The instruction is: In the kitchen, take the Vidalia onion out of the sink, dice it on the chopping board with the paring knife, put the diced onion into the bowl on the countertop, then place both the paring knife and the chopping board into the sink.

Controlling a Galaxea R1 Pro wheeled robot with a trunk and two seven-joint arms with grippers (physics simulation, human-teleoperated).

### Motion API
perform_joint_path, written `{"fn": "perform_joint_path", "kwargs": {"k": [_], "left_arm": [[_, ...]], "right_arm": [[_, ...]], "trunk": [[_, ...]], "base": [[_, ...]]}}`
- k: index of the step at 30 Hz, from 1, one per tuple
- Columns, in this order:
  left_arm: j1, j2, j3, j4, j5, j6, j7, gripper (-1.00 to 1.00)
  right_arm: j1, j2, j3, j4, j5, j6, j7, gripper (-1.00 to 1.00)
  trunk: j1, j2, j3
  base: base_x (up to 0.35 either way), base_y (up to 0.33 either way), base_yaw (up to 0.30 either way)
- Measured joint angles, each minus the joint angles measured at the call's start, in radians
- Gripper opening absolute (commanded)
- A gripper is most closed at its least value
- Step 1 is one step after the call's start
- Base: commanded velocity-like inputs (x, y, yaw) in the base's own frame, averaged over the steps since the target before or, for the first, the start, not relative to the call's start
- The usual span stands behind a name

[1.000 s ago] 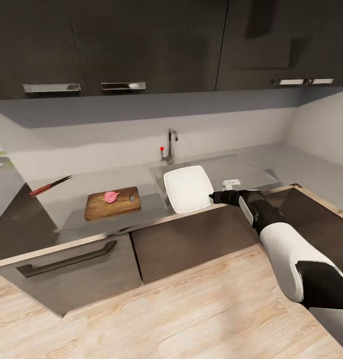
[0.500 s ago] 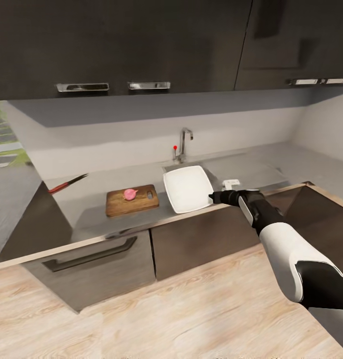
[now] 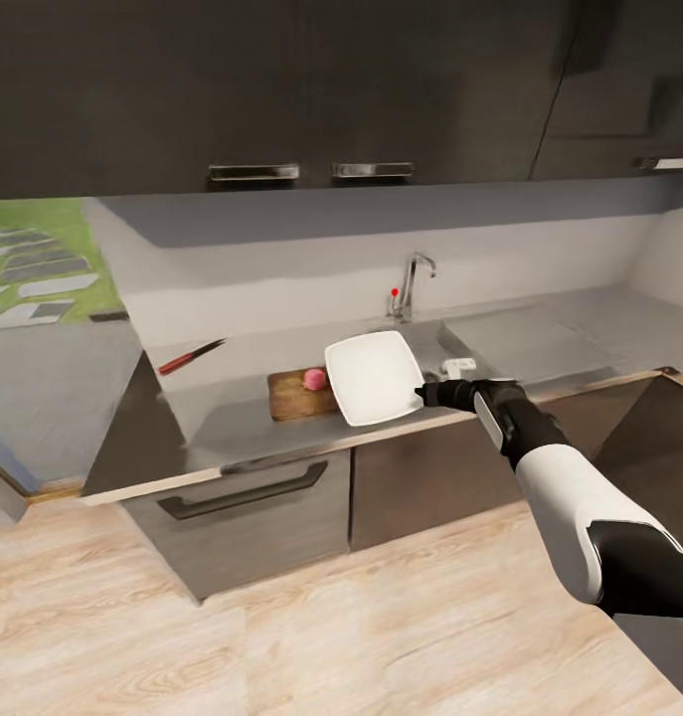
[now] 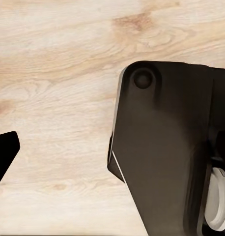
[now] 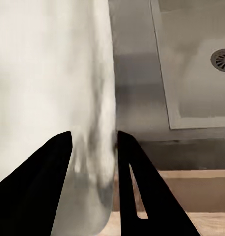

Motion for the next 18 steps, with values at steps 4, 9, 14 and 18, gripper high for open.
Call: {"fn": "perform_joint_path", "kwargs": {"k": [4, 9, 14, 18], "left_arm": [[0.0, 0.0, 0.0, 0.0, 0.0, 0.0, 0.0, 1.0], [0.001, 0.0, 0.0, 0.0, 0.0, 0.0, 0.0, 1.0], [0.0, 0.0, 0.0, 0.0, 0.0, 0.0, 0.0, 1.0], [0.0, 0.0, 0.0, 0.0, 0.0, 0.0, -0.001, 1.0]], "right_arm": [[0.0, 0.0, 0.0, 0.0, 0.0, 0.0, 0.0, -1.0], [0.0, 0.0, 0.0, 0.0, 0.0, 0.0, 0.0, -1.0], [0.0, 0.0, 0.0, 0.0, 0.0, 0.0, 0.0, -1.0], [0.0, 0.0, 0.0, 0.0, 0.0, 0.0, 0.0, -1.0]], "trunk": [[0.0, 0.0, 0.0], [0.0, 0.0, 0.0], [0.0, 0.0, 0.0], [0.0, 0.0, 0.0]], "base": [[-0.08, 0.293, 0.033], [-0.036, 0.293, 0.007], [-0.005, 0.293, 0.001], [0.0, 0.294, 0.0]]}}
